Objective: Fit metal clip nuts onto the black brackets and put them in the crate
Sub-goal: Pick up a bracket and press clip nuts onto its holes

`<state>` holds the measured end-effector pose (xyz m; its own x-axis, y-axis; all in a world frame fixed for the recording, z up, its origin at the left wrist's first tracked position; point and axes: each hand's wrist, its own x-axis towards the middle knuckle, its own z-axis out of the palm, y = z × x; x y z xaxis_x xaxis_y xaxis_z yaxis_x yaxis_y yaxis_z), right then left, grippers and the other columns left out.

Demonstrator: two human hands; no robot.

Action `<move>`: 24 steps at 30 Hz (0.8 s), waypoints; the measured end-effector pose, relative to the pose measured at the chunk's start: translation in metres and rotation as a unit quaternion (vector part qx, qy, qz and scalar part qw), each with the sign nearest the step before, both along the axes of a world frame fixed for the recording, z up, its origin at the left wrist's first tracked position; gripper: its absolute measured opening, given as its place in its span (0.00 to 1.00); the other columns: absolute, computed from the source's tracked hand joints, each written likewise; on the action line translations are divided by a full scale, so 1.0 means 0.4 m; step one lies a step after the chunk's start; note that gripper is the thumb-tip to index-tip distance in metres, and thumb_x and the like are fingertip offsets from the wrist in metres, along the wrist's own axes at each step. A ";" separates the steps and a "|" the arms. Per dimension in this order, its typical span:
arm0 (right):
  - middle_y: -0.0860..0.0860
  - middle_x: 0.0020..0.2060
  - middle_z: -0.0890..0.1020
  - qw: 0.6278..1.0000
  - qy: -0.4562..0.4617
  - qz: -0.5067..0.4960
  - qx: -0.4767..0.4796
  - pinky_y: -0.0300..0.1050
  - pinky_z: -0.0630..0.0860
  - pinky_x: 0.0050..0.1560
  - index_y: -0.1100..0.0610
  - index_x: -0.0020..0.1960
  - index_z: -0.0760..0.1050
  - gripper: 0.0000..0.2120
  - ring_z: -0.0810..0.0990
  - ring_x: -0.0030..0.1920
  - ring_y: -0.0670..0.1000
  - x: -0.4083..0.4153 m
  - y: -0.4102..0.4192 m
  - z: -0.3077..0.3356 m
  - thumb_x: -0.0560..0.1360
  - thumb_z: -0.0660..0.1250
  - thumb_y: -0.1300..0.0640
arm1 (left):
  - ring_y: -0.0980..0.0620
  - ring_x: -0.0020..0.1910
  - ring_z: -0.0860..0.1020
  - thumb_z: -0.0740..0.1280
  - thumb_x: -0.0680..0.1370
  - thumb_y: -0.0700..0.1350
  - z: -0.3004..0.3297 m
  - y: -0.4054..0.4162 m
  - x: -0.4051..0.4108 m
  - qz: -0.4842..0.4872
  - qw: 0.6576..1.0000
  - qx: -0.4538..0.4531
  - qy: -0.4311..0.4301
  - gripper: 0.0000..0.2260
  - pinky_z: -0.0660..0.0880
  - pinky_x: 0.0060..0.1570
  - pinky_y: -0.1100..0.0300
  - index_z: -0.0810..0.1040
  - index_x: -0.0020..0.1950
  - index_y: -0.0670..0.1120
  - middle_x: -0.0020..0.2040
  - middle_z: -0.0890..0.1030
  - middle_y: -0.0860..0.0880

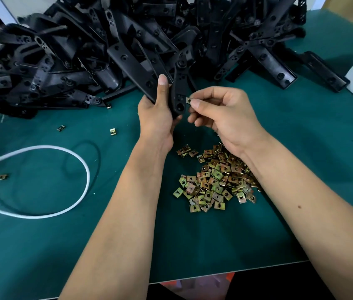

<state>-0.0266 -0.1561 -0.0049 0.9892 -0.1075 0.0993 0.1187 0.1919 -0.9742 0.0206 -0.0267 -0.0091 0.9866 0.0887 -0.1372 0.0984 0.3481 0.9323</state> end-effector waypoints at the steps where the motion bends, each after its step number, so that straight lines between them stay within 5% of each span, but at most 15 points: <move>1: 0.56 0.37 0.84 1.000 0.000 -0.001 0.002 0.39 0.79 0.36 0.69 0.54 0.80 0.06 0.84 0.36 0.53 0.000 0.000 0.000 0.78 0.70 0.70 | 0.55 0.26 0.76 0.67 0.82 0.57 0.001 0.000 0.000 0.000 1.000 -0.001 0.001 0.14 0.72 0.26 0.62 0.76 0.48 0.47 0.33 0.81 0.53; 19: 0.55 0.37 0.83 0.999 0.036 0.012 0.037 0.38 0.77 0.31 0.63 0.50 0.81 0.02 0.84 0.35 0.52 -0.014 0.003 0.018 0.78 0.71 0.68 | 0.52 0.32 0.80 0.67 0.81 0.58 0.003 0.000 -0.004 -0.027 0.999 0.022 0.003 0.14 0.76 0.31 0.58 0.77 0.49 0.47 0.36 0.84 0.51; 24: 0.58 0.45 0.84 0.998 0.055 -0.011 0.032 0.39 0.75 0.30 0.58 0.61 0.78 0.14 0.85 0.43 0.51 -0.020 0.006 0.017 0.77 0.73 0.65 | 0.51 0.30 0.79 0.66 0.83 0.56 0.000 -0.004 -0.006 -0.039 0.999 0.015 -0.016 0.13 0.74 0.28 0.59 0.78 0.50 0.46 0.37 0.83 0.48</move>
<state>-0.0344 -0.1536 0.0020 0.9910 -0.1329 -0.0174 0.0168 0.2525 -0.9674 0.0183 -0.0285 -0.0090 0.9944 0.0156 -0.1041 0.0941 0.3121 0.9454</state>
